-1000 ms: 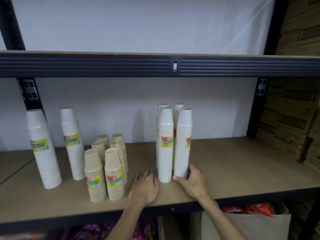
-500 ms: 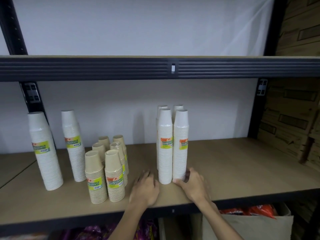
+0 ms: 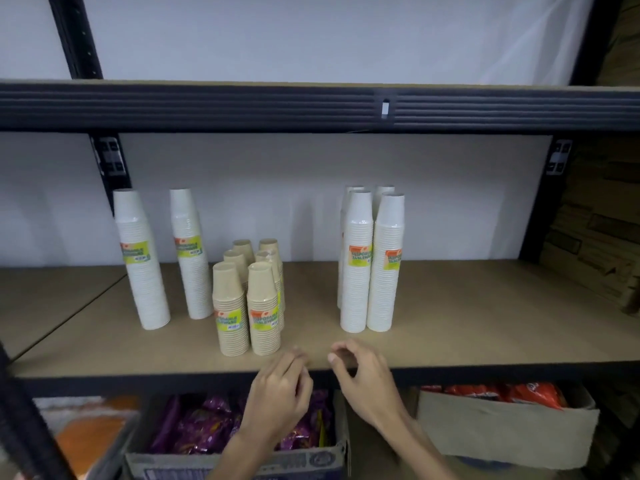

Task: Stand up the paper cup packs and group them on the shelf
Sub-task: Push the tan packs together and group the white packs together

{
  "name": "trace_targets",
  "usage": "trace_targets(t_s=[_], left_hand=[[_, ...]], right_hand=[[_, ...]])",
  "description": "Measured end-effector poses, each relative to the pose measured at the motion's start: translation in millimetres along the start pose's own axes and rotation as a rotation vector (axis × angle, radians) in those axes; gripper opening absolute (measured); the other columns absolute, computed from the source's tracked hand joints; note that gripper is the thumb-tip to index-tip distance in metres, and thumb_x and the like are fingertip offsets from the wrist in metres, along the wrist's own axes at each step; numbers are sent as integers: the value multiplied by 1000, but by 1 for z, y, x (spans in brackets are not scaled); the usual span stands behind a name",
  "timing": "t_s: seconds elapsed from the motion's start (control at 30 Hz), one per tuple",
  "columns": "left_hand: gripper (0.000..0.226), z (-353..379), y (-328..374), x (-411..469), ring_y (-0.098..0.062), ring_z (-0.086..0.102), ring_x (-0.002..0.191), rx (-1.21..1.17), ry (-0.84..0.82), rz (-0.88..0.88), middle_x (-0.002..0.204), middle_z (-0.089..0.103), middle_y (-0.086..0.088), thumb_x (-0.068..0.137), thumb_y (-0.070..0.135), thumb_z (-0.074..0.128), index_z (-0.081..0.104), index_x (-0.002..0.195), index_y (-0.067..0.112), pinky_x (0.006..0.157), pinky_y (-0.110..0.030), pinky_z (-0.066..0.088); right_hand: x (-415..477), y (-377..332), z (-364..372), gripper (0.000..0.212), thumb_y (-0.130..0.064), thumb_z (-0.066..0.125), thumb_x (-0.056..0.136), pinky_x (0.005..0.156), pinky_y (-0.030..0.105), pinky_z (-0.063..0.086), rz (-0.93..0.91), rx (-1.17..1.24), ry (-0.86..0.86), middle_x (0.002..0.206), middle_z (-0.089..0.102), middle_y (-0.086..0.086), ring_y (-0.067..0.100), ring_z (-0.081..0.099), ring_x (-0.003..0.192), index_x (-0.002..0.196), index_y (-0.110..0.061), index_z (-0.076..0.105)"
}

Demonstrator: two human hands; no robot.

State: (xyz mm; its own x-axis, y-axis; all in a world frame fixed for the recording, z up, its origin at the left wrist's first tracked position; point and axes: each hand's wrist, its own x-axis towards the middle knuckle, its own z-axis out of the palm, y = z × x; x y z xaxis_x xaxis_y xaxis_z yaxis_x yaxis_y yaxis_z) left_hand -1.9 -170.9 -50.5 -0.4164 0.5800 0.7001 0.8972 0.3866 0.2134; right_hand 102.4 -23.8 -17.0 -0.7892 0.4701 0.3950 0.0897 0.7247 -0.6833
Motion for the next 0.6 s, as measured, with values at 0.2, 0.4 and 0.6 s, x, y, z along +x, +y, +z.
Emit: trace_targets(t_s=[0.2,0.4,0.6], left_hand=[[25,-44,-43,-33,-16,62,98,17,75,60,102,68,-2,90,16,51,70,103,7,88,-29,50],[26,-95,-116,-42,-18,59,86,105,233,-189,98,63,-2,92,22,46,67,99,8,76,-30,49],[20,-134,-195,-25,-25,55,88,200,192,-591,102,57,-7,92,13,52,56,110,8,73,-38,45]], right_hand=[[-10,-44,33,34,-45,50,97,98,19,44,-99,-37,-182,122,61,-20,-5,52,113,127,-31,60],[-8,-87,67,33,-39,49,99,94,12,33,-192,-19,-291,127,58,-20,-8,45,115,129,-30,59],[16,-132,128,36,-40,48,97,104,22,41,-256,-1,-392,126,59,-16,0,50,118,131,-31,56]])
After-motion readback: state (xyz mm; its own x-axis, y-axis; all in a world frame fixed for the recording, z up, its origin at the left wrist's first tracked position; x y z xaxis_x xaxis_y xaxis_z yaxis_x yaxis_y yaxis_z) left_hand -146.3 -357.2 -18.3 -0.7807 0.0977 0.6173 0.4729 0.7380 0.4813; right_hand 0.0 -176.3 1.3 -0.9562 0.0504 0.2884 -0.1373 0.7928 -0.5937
